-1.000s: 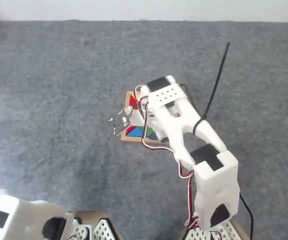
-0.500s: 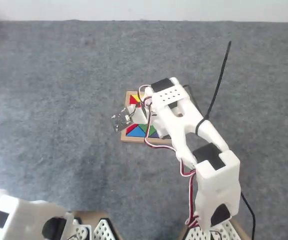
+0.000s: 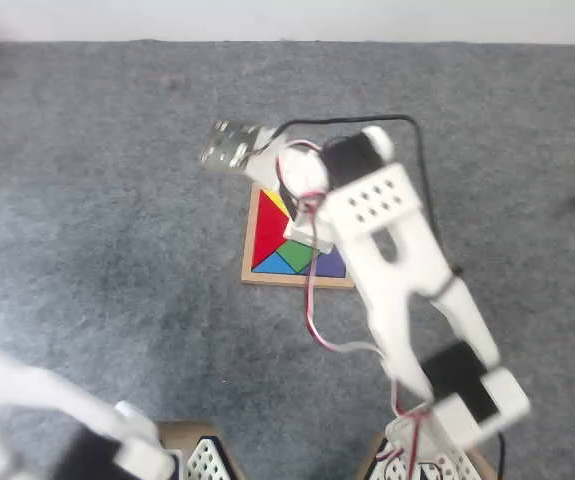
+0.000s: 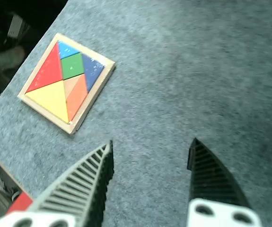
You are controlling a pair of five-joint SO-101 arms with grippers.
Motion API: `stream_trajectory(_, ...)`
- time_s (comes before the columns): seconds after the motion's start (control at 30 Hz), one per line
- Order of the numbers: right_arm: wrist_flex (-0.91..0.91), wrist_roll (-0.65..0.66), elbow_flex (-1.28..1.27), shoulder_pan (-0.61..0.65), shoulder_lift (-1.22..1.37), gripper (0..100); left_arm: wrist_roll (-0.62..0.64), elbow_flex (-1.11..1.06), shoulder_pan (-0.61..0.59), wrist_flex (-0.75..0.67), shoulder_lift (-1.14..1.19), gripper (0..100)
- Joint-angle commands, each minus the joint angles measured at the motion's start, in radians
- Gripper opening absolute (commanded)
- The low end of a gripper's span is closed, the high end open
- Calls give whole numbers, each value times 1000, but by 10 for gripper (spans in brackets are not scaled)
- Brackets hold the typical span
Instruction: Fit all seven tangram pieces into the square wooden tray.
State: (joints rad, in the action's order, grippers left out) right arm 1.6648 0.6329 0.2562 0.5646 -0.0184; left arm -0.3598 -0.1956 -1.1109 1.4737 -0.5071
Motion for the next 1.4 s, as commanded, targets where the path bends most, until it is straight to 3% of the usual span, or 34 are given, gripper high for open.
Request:
stream_trajectory(0.0,-44,-180,-129,-53,-186,62,20,-265,137,15,-342,250)
stream_trajectory(0.23,-344,-295,-787,-246,-588,58,21,-915,319,-180,-994,250)
stream_trajectory(0.37,-476,-324,-1143,-394,-895,63,21,-1156,371,-186,-1335,250)
stream_trajectory(0.6,-515,-322,-1521,-608,-1366,63,21,-1276,508,-230,-1209,250)
stream_trajectory(0.77,-492,-319,-1705,-682,-1639,63,20,-1480,608,-353,-1257,250)
stream_trajectory(0.87,-490,-322,-1821,-733,-1785,63,17,-1486,620,-351,-1307,250)
stream_trajectory(0.97,-522,-325,-1906,-771,-1801,63,15,-1488,620,-330,-1315,250)
stream_trajectory(1.1,-576,-324,-1941,-822,-1773,63,15,-1488,620,-196,-1310,249)
stream_trajectory(1.37,-567,-322,-1941,-840,-1770,61,14,-1488,623,-198,-1310,249)
